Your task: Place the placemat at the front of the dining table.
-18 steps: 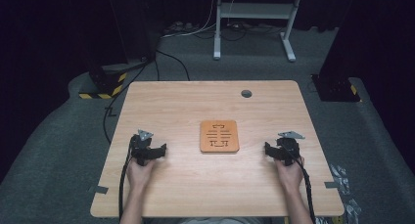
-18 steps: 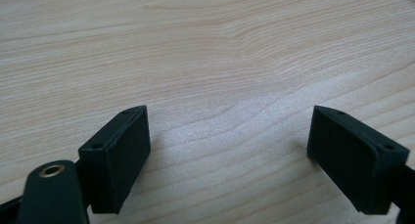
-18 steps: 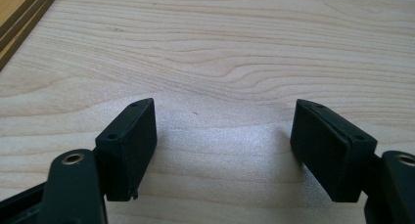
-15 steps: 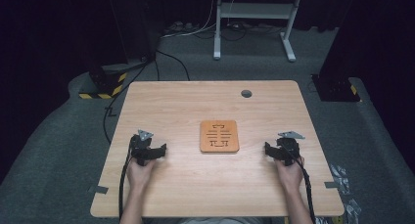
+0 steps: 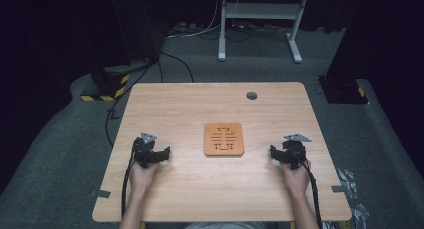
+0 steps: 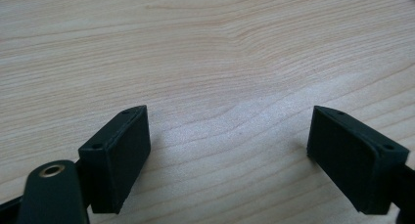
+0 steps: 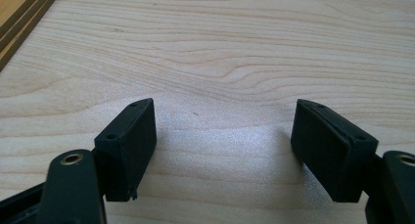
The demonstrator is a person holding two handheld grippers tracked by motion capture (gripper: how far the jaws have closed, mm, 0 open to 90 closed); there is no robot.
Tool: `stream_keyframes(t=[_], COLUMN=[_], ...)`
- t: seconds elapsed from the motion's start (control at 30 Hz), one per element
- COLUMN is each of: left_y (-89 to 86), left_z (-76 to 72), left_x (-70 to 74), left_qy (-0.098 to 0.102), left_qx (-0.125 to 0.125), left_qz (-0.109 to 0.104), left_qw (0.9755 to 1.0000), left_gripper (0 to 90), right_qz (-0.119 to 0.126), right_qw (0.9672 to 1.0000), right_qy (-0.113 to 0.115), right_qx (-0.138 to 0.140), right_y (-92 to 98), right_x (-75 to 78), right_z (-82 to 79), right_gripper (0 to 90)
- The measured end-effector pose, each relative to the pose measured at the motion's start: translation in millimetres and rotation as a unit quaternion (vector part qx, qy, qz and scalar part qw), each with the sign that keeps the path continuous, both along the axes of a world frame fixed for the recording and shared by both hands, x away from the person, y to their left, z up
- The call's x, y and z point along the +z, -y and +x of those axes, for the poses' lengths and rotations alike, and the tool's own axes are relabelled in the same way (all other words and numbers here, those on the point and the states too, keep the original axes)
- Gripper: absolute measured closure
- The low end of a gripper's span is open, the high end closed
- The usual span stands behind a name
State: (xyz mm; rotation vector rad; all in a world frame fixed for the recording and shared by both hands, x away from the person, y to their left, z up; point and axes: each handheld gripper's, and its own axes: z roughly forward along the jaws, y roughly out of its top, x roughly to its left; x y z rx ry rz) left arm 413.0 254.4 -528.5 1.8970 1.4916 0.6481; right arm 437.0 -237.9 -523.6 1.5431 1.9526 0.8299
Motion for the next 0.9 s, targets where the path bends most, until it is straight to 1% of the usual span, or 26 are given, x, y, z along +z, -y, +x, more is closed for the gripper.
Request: stream_keyframes(t=[0.1, 0.13, 0.3, 0.33, 0.4, 0.43, 0.53, 0.57, 0.6, 0.63, 0.7, 0.77, 0.8, 0.83, 0.87, 0.9], left_y=[0.1, 0.0, -0.8, -1.5, -2.1, -2.7, -2.4, -2.4, -1.7, -1.7, 0.8, 3.6, 4.6, 4.6, 5.4, 5.2], left_z=[0.0, 0.0, 1.0, 1.9, 1.9, 1.6, -0.6, -1.1, -1.7, -1.7, -2.4, -2.9, -3.5, -3.5, -3.9, -3.5], left_x=[0.0, 0.0, 0.9, 2.4, 3.6, 4.2, 6.6, 7.6, 8.5, 8.5, 13.9, 17.9, 19.3, 19.3, 20.7, 20.4], left_qy=[0.000, 0.000, -0.004, -0.010, -0.014, -0.014, -0.008, -0.004, -0.001, -0.001, 0.006, 0.015, 0.023, 0.023, 0.031, 0.031], left_qx=[0.000, 0.000, -0.003, 0.000, 0.009, 0.010, 0.013, 0.010, 0.008, 0.008, -0.001, -0.004, -0.007, -0.007, -0.006, -0.006], left_qz=[0.000, -0.001, -0.001, -0.004, -0.017, -0.020, -0.022, -0.021, -0.025, -0.025, -0.023, -0.023, -0.025, -0.025, -0.028, -0.036], left_qw=[1.0000, 1.0000, 1.0000, 0.9999, 0.9997, 0.9997, 0.9996, 0.9997, 0.9997, 0.9997, 0.9997, 0.9996, 0.9994, 0.9994, 0.9991, 0.9988], left_gripper=[16.0, 16.0, 16.8, 17.3, 17.9, 18.1, 18.6, 19.0, 19.5, 19.9, 20.0, 20.1, 20.6, 21.7, 22.1, 22.0], right_qz=[0.000, 0.001, 0.002, 0.002, 0.002, 0.002, 0.002, 0.001, 0.002, 0.002, 0.002, 0.002, 0.002, 0.002, 0.002, 0.002], right_qw=[1.0000, 1.0000, 1.0000, 1.0000, 1.0000, 1.0000, 1.0000, 1.0000, 1.0000, 1.0000, 1.0000, 1.0000, 1.0000, 1.0000, 1.0000, 1.0000], right_qy=[0.000, -0.006, -0.009, -0.009, -0.009, -0.009, -0.009, -0.009, -0.009, -0.009, -0.009, -0.009, -0.009, -0.009, -0.009, -0.009], right_qx=[0.000, 0.003, 0.003, 0.003, 0.003, 0.004, 0.003, 0.003, 0.003, 0.003, 0.003, 0.003, 0.003, 0.003, 0.003, 0.004], right_y=[0.0, 0.2, 0.1, 0.2, 0.1, 0.2, 0.1, 0.2, 0.1, 0.2, 0.1, 0.1, 0.2, 0.1, 0.2, 0.2], right_x=[0.0, 0.9, 1.2, 1.2, 1.2, 1.2, 1.2, 1.2, 1.2, 1.2, 1.2, 1.2, 1.2, 1.2, 1.2, 1.2], right_z=[0.0, -0.3, -0.5, -0.5, -0.5, -0.5, -0.5, -0.5, -0.5, -0.5, -0.5, -0.5, -0.5, -0.5, -0.5, -0.5], right_gripper=[25.0, 25.0, 25.0, 25.0, 25.0, 25.0, 25.0, 25.0, 25.0, 24.9, 25.0, 24.9, 24.9, 25.0, 25.0, 25.0])
